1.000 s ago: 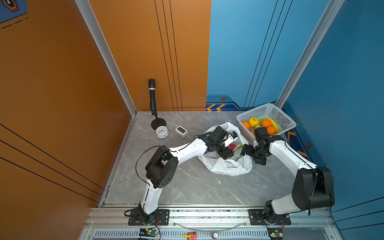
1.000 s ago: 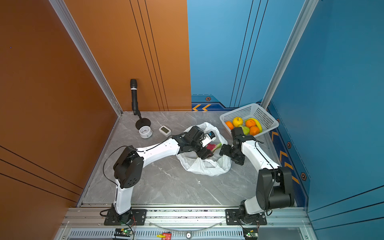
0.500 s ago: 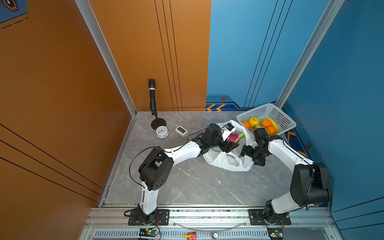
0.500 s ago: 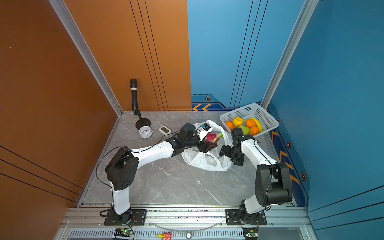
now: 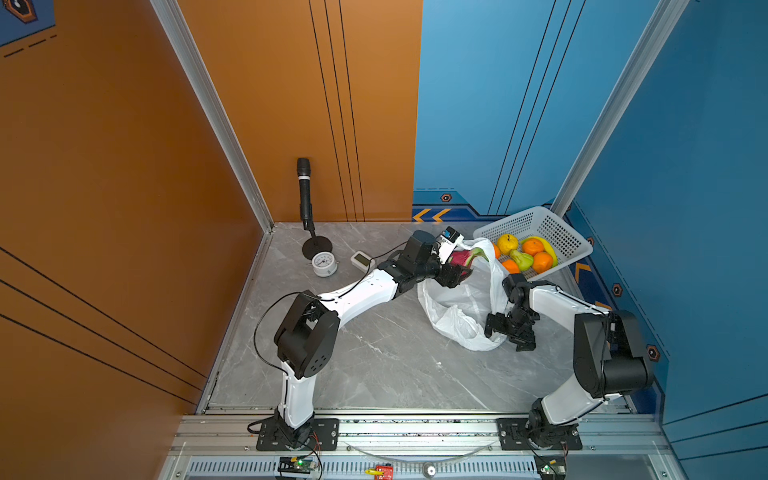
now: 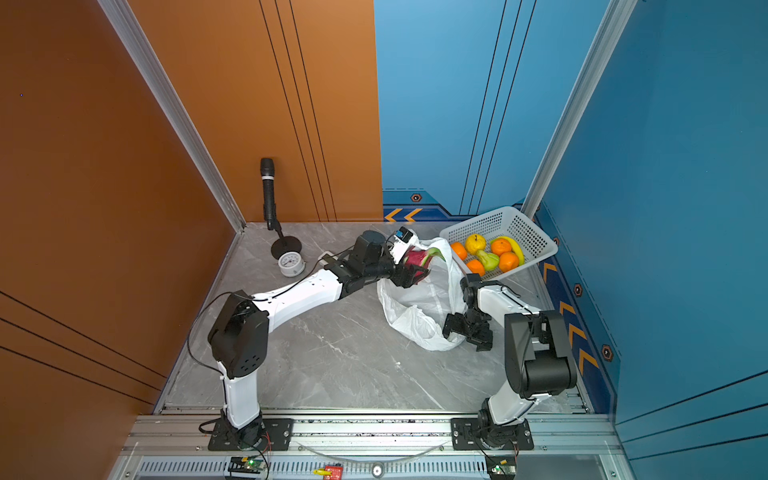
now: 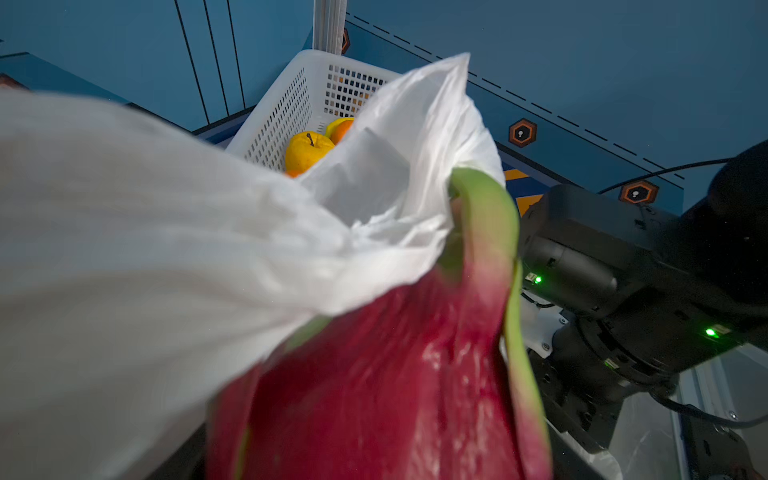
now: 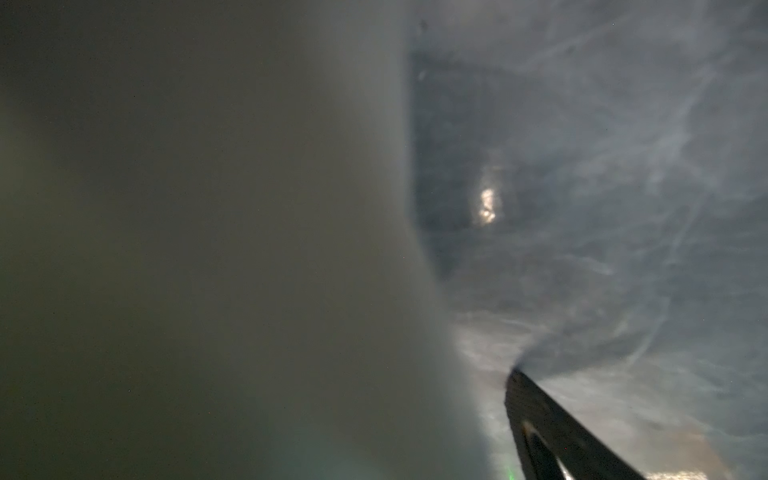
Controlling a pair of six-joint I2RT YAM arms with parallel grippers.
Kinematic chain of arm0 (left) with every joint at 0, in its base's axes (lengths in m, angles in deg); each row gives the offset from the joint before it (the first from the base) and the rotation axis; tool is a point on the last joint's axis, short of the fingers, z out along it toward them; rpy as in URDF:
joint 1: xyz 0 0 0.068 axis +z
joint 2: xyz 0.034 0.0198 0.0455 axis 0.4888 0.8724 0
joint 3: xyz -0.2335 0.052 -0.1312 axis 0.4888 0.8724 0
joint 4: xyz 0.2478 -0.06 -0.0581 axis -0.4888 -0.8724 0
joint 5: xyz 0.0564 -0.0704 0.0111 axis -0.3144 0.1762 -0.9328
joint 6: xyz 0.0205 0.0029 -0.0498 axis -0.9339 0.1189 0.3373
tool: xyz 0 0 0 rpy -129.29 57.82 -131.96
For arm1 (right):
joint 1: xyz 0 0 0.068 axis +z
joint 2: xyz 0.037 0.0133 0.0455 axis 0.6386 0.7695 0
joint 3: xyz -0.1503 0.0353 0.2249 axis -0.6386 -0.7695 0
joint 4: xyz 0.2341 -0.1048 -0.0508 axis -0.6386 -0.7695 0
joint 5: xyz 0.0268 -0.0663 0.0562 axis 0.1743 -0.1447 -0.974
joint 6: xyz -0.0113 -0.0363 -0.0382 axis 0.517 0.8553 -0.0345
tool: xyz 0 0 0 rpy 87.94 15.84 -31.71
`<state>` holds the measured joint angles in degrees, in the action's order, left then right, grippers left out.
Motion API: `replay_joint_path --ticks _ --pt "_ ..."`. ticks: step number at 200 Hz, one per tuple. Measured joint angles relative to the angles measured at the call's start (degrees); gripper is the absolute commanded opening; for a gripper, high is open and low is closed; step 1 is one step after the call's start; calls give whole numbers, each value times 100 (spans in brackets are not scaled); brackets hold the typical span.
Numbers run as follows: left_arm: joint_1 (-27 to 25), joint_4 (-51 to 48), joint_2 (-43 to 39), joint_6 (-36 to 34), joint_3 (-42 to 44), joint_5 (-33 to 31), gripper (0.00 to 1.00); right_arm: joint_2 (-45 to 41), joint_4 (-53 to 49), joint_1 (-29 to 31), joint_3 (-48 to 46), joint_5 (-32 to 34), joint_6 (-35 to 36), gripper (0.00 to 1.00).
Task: Untie the knot of the plastic bag and take out the fruit
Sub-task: 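Lift the dragon fruit out of the bag with the left gripper, then hand the dragon fruit from the left gripper to the right gripper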
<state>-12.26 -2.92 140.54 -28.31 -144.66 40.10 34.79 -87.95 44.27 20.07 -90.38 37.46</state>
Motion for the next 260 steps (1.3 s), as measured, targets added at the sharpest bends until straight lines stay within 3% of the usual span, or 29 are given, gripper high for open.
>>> replay_joint_path --ticks 84,157,200,260 --pt "22 -343 -74 -715 396 568 53 -597 -234 -4 1429 -695 -356 100" --pt "22 -997 -898 -1639 885 866 54 -927 -459 -151 2061 -981 -723 100" --pt "24 -352 -1169 -1320 1086 973 54 -1694 -155 -455 2094 -1405 -1150 100" --pt "90 584 -1156 -227 748 678 52 -3169 1934 -553 1440 -2033 -2061 100"
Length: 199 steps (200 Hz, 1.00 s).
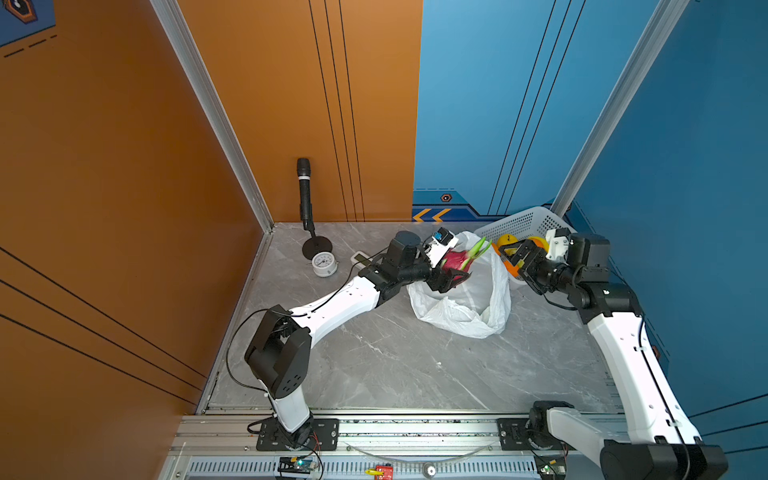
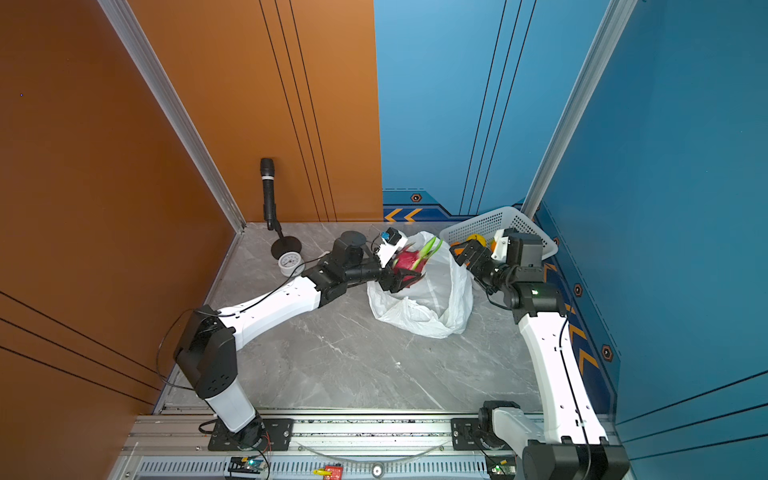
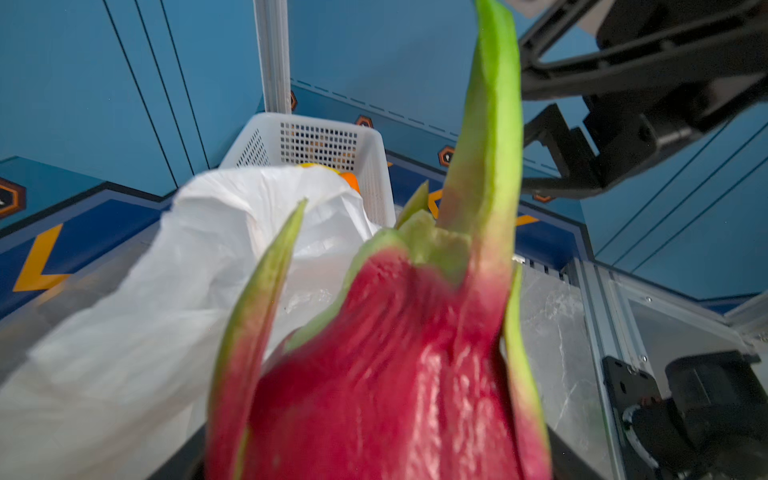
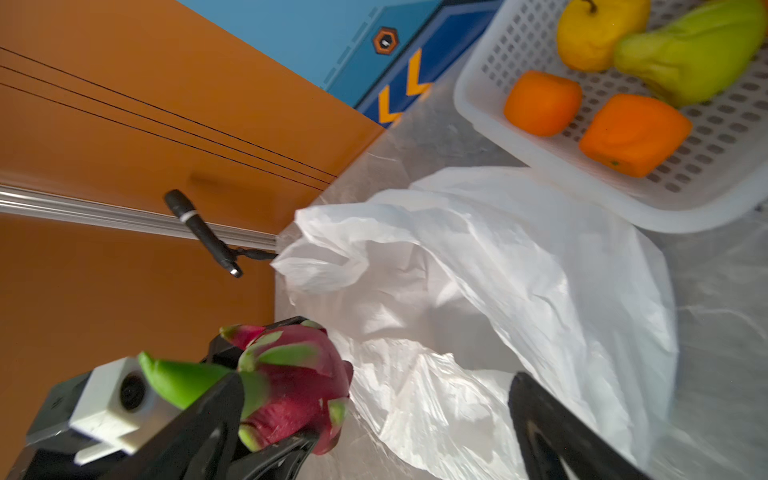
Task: Untie the knot of the plastic bag and take out the fruit
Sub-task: 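Hand the dragon fruit from the left gripper to the right gripper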
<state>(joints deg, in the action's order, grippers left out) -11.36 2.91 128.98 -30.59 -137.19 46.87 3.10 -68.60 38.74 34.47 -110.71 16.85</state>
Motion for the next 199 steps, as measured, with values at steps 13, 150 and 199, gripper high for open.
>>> replay_joint_path --ticks 13,150,199 --pt "13 96 0 120 -210 -57 52 -83 367 61 -63 -136 -76 100" --pt "-133 -74 111 -535 -1001 151 53 848 664 1244 831 -979 323 100" --pt "-221 -461 181 -1115 -1366 361 53 1058 426 1419 1113 -977 612 100"
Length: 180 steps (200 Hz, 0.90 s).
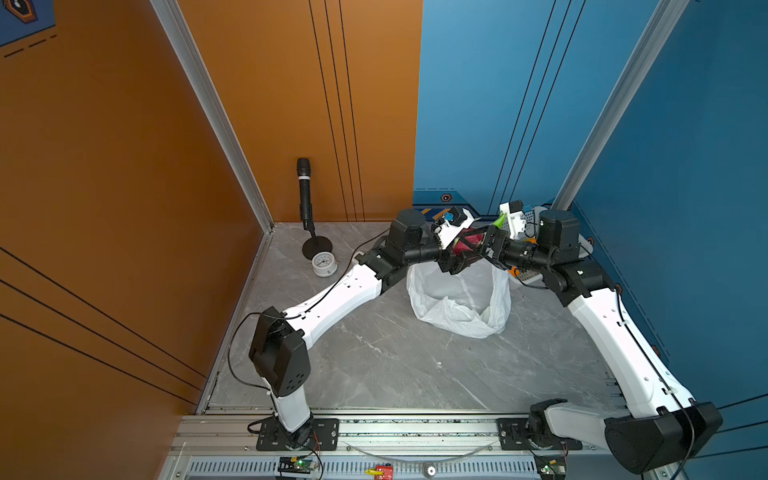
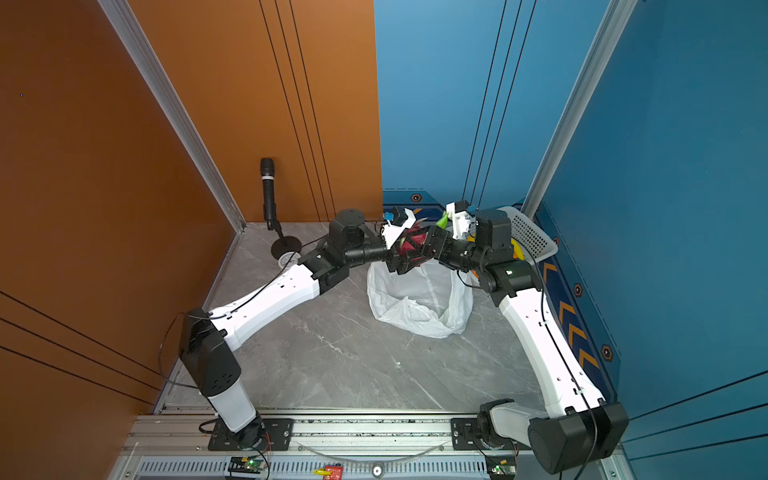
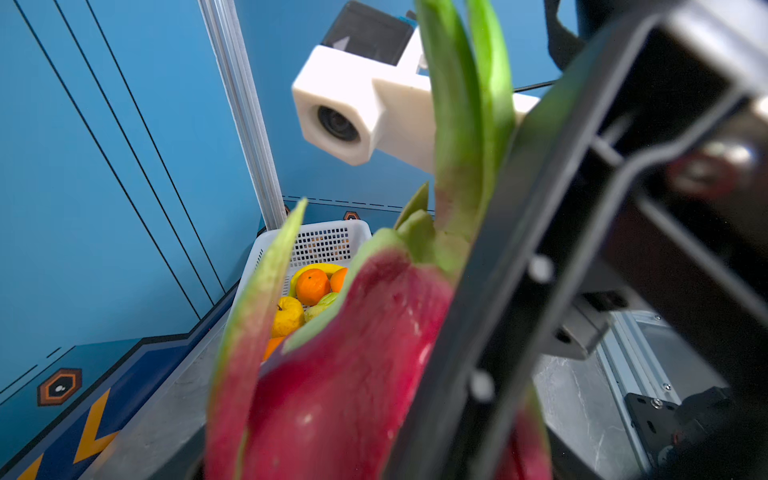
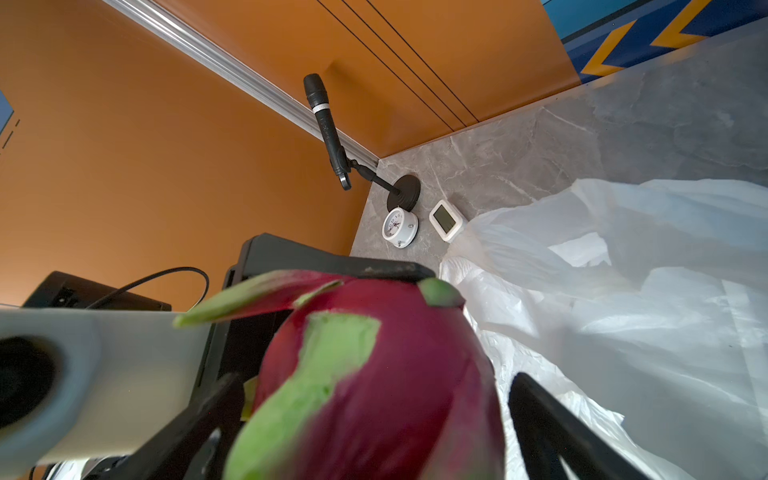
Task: Untie the knot of the plastic bag and take out the fruit
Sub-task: 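Hand the dragon fruit from the left gripper to the right gripper, then drop the dragon fruit into the basket with the right gripper while the left draws back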
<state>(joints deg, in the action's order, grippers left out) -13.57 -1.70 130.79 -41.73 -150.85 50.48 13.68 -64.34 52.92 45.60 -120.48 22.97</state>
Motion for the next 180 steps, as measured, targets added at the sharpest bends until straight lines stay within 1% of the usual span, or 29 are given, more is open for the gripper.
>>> replay_joint_path --ticks 11,20,44,63,84,92,110,112,114,130,137,180 --pt "-9 -164 48 -162 -114 2 53 52 -61 28 52 2 59 100" --pt "-11 -275 74 -264 -177 0 53 90 -101 33 81 17 98 96" --pt "-33 -494 92 -468 -212 -59 54 162 -238 33 96 76 208 80" --pt "-48 -577 94 -505 -212 -133 56 177 -315 33 96 111 260 63" --pt "-76 -579 94 -503 -212 -256 62 177 -328 31 98 153 232 55" --pt "-83 -581 94 -490 -212 -302 71 177 -321 26 101 162 249 52" --pt "-114 -573 92 -470 -212 -435 85 177 -297 2 101 179 229 47" --pt "-118 -570 92 -463 -212 -448 89 177 -297 -2 101 177 227 46" --pt "-125 -564 92 -468 -212 -468 91 177 -293 -9 101 177 225 46" --pt "-184 -522 92 -518 -212 -739 100 177 -232 -44 101 232 72 45" --pt "-212 -501 92 -540 -210 -855 98 177 -205 -92 101 280 -26 45" --pt "-188 -282 -92 -553 15 -1429 98 219 181 -632 107 490 -560 46"
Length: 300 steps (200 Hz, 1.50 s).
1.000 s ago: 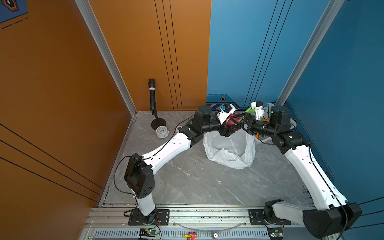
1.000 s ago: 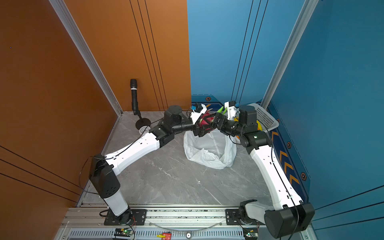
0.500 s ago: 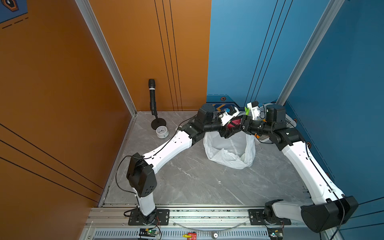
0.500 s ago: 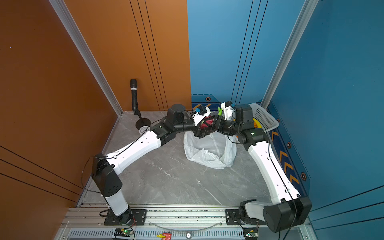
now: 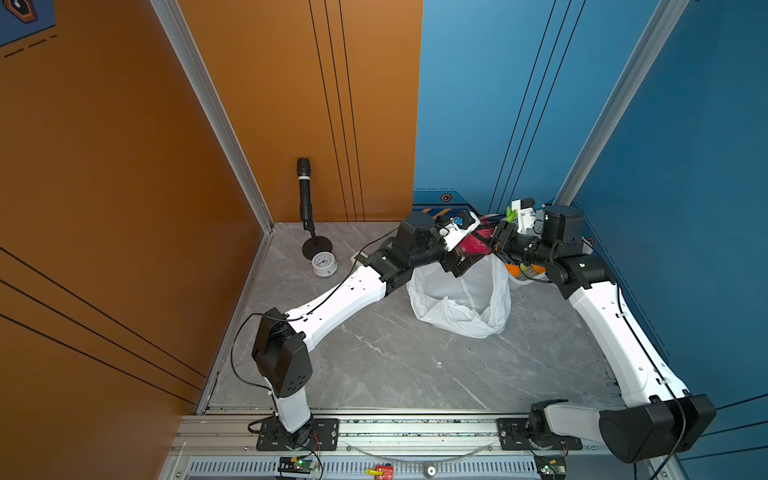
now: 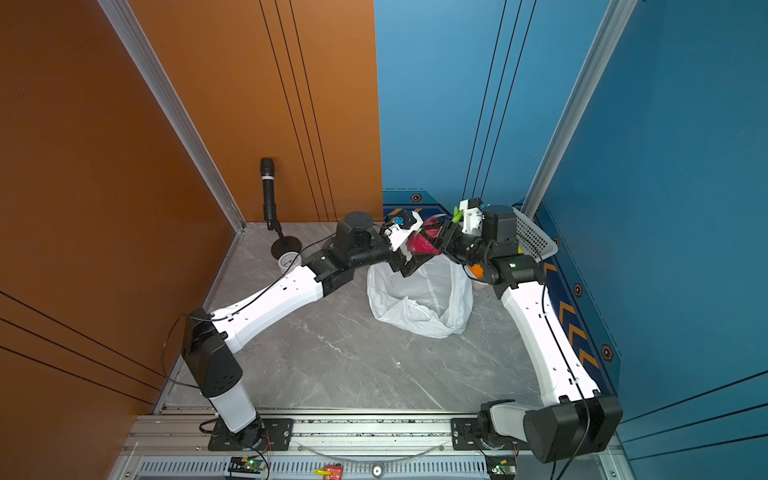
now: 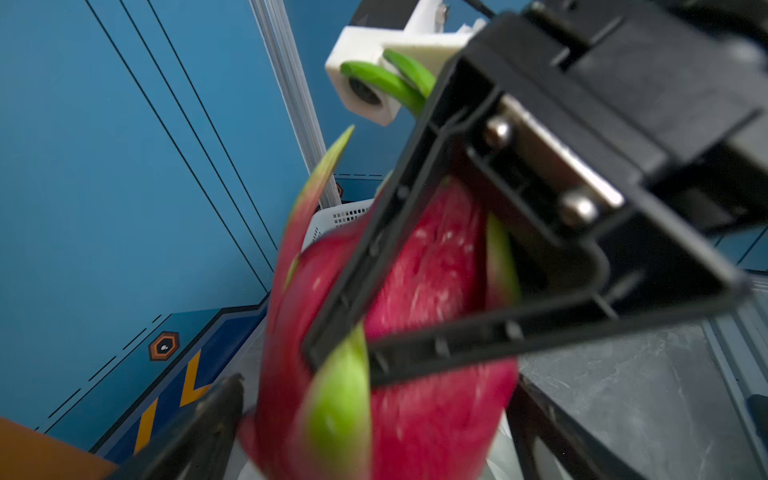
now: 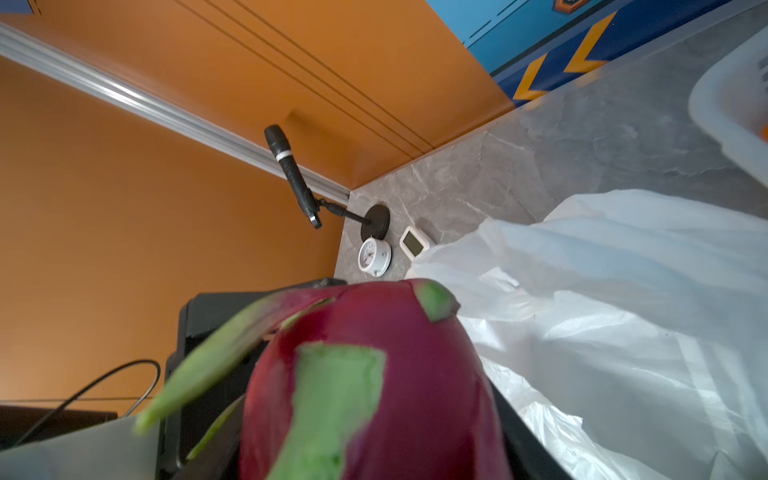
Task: Untie the knot of the plastic bag and take out the fruit
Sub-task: 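Drop the dragon fruit into the basket with the right gripper while the left draws back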
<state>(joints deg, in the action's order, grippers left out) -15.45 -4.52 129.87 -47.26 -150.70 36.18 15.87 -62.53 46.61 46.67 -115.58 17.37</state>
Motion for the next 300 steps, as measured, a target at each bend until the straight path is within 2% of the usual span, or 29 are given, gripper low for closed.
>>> replay_joint_path --ticks 55,76,118,167,213,250,300 --pt "142 17 -535 0 339 -208 98 662 522 -1012 339 514 -520 49" --pt "210 59 -601 2 428 -197 98 1099 570 -1386 575 776 -671 46" --pt "485 59 -597 55 468 127 98 2378 175 -1897 1698 1217 -748 46" --pt "769 -308 -275 149 50 964 99 4111 -988 -2151 3766 1550 -636 45" --pt "844 -785 -166 74 -109 1215 99 5930 -1801 -2256 5753 1650 -551 45" --pt "955 -962 -166 22 -122 1220 99 6712 -2011 -2302 6196 1672 -553 45" --pt "1021 -1067 -166 20 -120 1220 99 7219 -1971 -2323 6535 1799 -557 47"
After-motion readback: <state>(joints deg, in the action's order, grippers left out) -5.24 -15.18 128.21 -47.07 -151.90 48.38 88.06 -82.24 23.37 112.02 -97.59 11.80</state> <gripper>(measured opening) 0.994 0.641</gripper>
